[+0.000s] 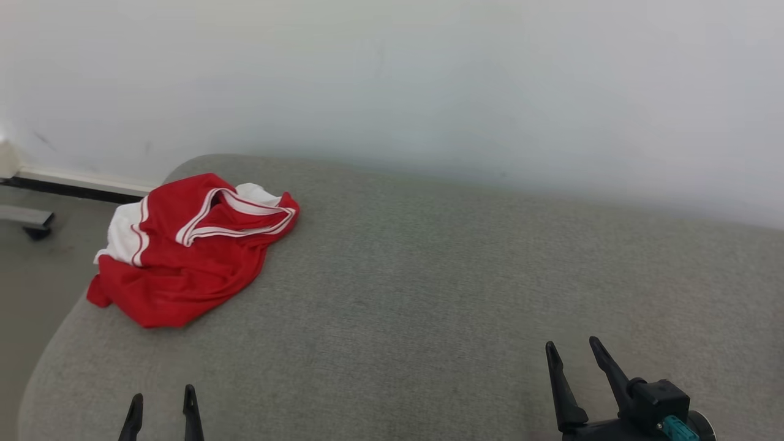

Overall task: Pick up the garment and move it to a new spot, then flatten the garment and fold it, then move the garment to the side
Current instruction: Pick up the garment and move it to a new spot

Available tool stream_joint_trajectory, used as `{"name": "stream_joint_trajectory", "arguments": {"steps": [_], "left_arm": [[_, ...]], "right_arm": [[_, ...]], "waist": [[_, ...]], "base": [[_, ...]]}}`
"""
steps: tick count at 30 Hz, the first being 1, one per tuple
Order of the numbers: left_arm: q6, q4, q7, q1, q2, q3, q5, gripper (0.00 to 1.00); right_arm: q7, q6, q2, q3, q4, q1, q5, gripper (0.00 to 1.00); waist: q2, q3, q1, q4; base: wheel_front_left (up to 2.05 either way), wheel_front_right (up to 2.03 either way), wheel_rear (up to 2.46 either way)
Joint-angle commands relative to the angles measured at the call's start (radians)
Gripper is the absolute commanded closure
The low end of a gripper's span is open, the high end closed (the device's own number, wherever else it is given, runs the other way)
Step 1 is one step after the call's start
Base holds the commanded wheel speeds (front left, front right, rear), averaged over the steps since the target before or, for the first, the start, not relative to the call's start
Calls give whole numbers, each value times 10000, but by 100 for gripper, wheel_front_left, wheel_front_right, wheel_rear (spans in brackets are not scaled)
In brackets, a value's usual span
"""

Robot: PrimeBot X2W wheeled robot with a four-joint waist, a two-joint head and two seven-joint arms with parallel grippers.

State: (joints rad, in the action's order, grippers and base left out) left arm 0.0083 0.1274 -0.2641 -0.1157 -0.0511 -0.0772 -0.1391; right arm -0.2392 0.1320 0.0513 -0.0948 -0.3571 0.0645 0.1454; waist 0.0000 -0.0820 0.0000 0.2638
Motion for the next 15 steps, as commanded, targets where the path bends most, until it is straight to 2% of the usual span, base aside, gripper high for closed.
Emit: {"name": "stream_joint_trajectory", "arguments": {"steps": [1, 15], "left_arm": [[-3, -34, -2, -132, -22, -31, 112, 0], [-9, -97, -2, -117, -31, -328, 95, 0]], "right_arm": [[-54, -28, -13, -6, -16, 54, 98, 0], [-153, -28, -15, -207, -184, 113, 106, 0]], "waist": [[0, -60, 0, 269], [0, -17, 0, 277]], "base": [[0, 0, 0], [0, 0, 0]]}}
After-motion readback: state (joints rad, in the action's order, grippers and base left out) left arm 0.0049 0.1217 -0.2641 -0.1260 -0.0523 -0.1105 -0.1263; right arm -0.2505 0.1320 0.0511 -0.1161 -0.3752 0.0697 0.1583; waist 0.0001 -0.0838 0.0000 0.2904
